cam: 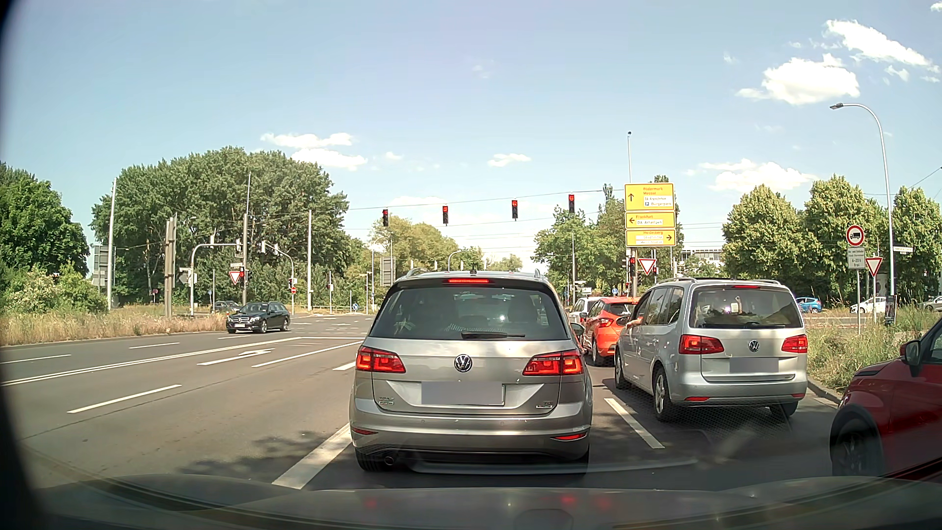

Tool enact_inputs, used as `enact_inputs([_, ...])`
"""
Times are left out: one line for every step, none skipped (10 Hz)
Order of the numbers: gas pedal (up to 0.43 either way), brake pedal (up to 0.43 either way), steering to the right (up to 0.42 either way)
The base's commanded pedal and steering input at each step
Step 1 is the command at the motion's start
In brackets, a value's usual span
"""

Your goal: Follow the waypoints while adhering to traffic rules and regulations

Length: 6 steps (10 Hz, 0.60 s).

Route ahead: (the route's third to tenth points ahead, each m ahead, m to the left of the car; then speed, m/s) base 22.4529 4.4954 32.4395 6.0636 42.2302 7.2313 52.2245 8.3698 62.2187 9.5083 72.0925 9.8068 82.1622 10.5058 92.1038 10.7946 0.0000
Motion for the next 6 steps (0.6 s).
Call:
enact_inputs([0.0, 0.323, 0.003])
enact_inputs([0.0, 0.323, 0.003])
enact_inputs([0.0, 0.323, 0.003])
enact_inputs([0.0, 0.323, 0.003])
enact_inputs([0.0, 0.323, 0.003])
enact_inputs([0.0, 0.323, 0.003])
